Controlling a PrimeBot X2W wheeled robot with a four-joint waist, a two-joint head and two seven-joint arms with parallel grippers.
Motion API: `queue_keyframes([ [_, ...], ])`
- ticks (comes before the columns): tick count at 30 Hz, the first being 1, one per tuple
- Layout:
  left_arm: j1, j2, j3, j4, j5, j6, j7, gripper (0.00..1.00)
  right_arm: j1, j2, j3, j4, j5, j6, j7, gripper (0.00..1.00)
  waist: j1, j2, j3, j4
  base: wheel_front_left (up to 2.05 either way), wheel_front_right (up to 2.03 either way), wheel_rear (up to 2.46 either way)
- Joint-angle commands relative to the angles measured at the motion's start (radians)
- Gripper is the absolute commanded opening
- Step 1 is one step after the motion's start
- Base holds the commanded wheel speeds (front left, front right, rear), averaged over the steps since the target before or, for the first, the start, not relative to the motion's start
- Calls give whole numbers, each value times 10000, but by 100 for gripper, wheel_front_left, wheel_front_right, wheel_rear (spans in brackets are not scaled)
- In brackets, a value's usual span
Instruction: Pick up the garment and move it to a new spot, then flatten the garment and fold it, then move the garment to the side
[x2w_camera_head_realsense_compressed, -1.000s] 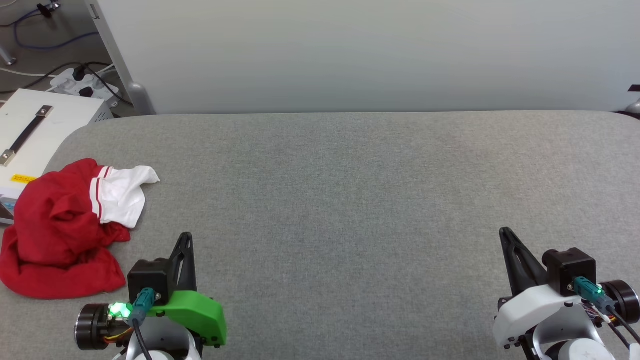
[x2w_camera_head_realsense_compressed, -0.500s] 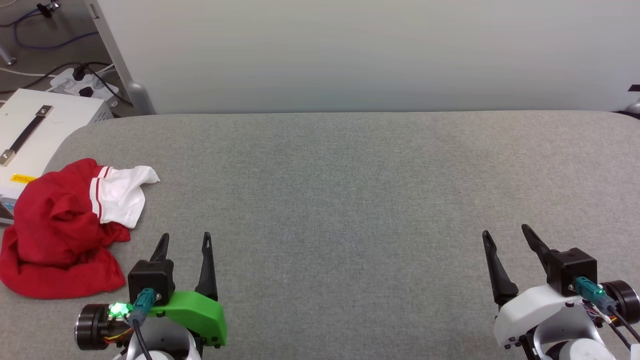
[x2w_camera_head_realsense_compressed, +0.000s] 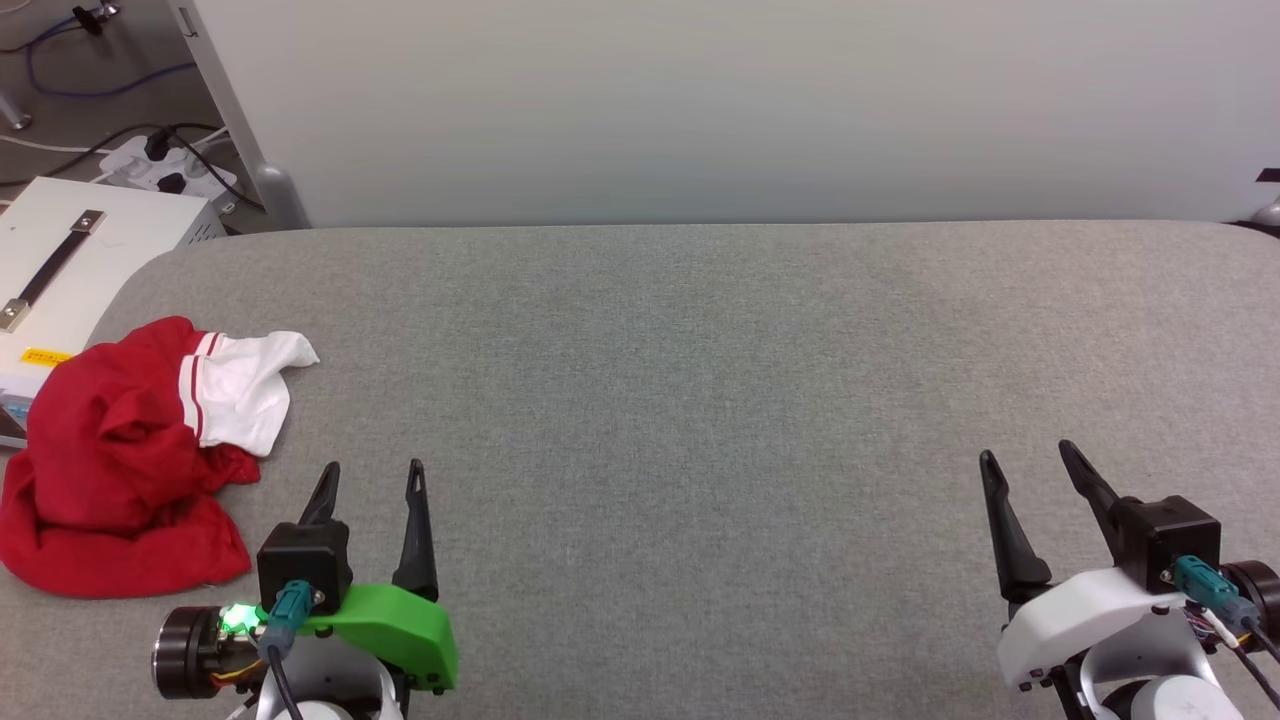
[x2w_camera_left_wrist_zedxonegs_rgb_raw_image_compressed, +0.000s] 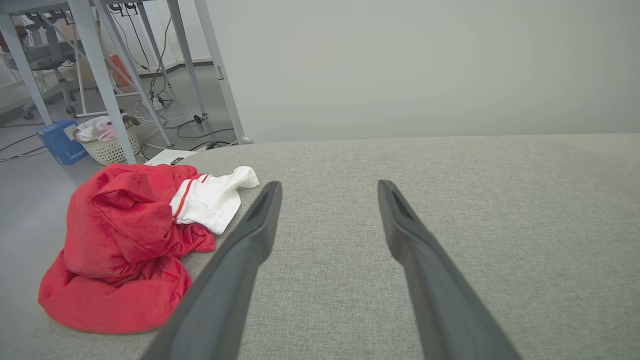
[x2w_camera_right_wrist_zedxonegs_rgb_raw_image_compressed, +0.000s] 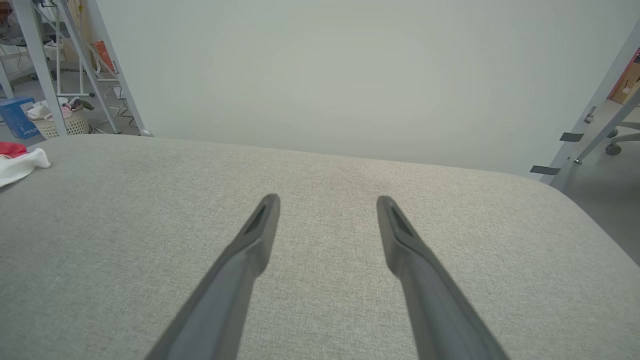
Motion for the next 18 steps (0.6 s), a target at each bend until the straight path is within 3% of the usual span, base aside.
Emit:
queue_keyframes([
  [1,-51,-7,-26,-39,-74,73,-121,100,16,0,-50,-84,134,-1,-109,100,0,0,0,1,0,0,0],
  [18,-39,-14,-121,-70,-268,69,-474,100,95,-1,-258,-274,571,-2,-458,100,0,0,1,12,0,0,0],
])
